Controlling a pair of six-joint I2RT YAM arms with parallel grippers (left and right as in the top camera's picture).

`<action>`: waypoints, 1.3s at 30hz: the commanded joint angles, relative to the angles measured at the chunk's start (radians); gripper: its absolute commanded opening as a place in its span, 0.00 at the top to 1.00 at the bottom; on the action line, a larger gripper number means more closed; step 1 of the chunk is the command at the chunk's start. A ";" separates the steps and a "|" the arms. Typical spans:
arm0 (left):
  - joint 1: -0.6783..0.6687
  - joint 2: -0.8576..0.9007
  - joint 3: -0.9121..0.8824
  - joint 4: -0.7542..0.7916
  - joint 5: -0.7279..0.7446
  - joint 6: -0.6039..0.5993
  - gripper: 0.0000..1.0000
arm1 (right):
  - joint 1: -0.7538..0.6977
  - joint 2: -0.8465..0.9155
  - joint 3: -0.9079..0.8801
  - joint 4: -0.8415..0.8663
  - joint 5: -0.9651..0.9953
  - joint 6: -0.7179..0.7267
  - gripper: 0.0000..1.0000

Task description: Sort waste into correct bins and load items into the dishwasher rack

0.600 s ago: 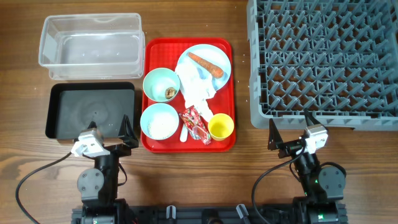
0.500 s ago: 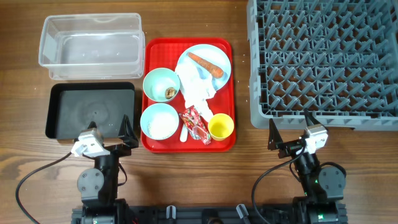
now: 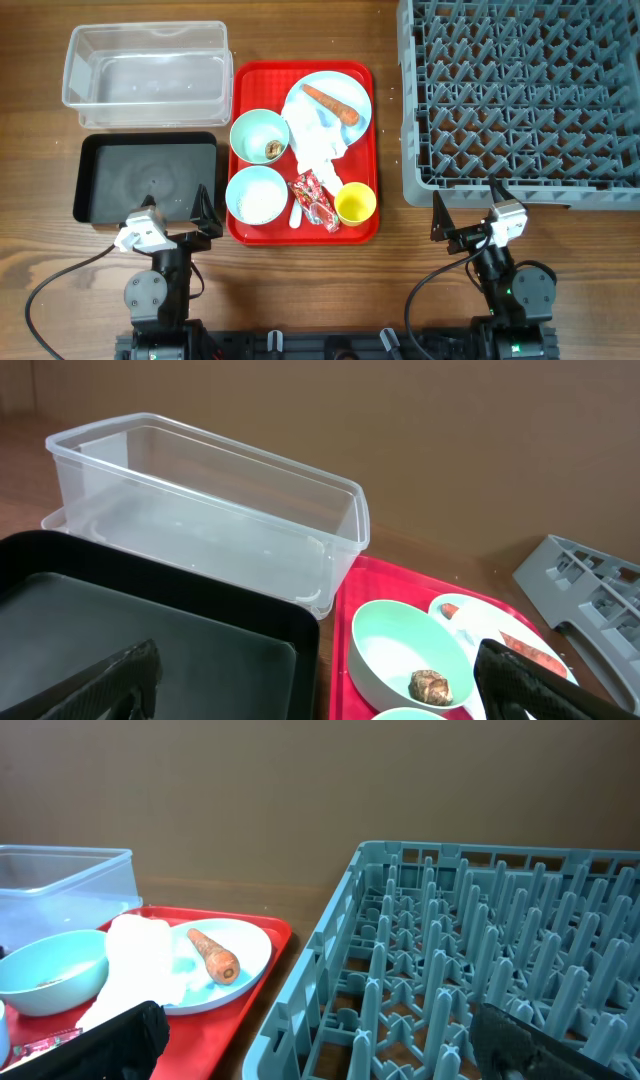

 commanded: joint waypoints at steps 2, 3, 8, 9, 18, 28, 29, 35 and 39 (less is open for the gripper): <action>0.004 -0.008 -0.005 -0.003 0.013 0.021 0.00 | -0.003 -0.004 -0.001 0.002 -0.014 0.002 0.00; 0.004 -0.008 -0.005 -0.003 0.013 0.021 0.00 | -0.003 -0.004 -0.001 0.002 -0.014 0.002 0.00; 0.004 -0.008 -0.005 -0.003 0.012 0.021 0.00 | -0.003 -0.004 -0.001 0.002 -0.013 0.002 0.00; 0.004 -0.008 -0.005 -0.003 0.012 0.021 0.00 | -0.003 -0.004 -0.001 0.002 -0.013 0.002 0.00; 0.004 -0.008 -0.005 -0.003 0.012 0.021 0.00 | -0.003 -0.004 -0.001 0.002 -0.013 0.002 0.00; 0.004 -0.008 -0.005 -0.003 0.012 0.021 0.00 | -0.003 -0.004 -0.001 0.002 -0.013 0.002 0.00; 0.004 -0.008 -0.005 -0.003 0.013 0.021 0.00 | -0.003 -0.004 -0.001 0.002 -0.014 0.002 0.00; 0.004 -0.008 -0.005 0.042 -0.086 0.021 0.00 | -0.003 -0.004 -0.001 0.031 0.031 0.005 0.00; 0.004 -0.008 0.024 0.157 -0.028 0.021 0.00 | -0.003 -0.004 -0.001 0.167 0.005 0.087 0.00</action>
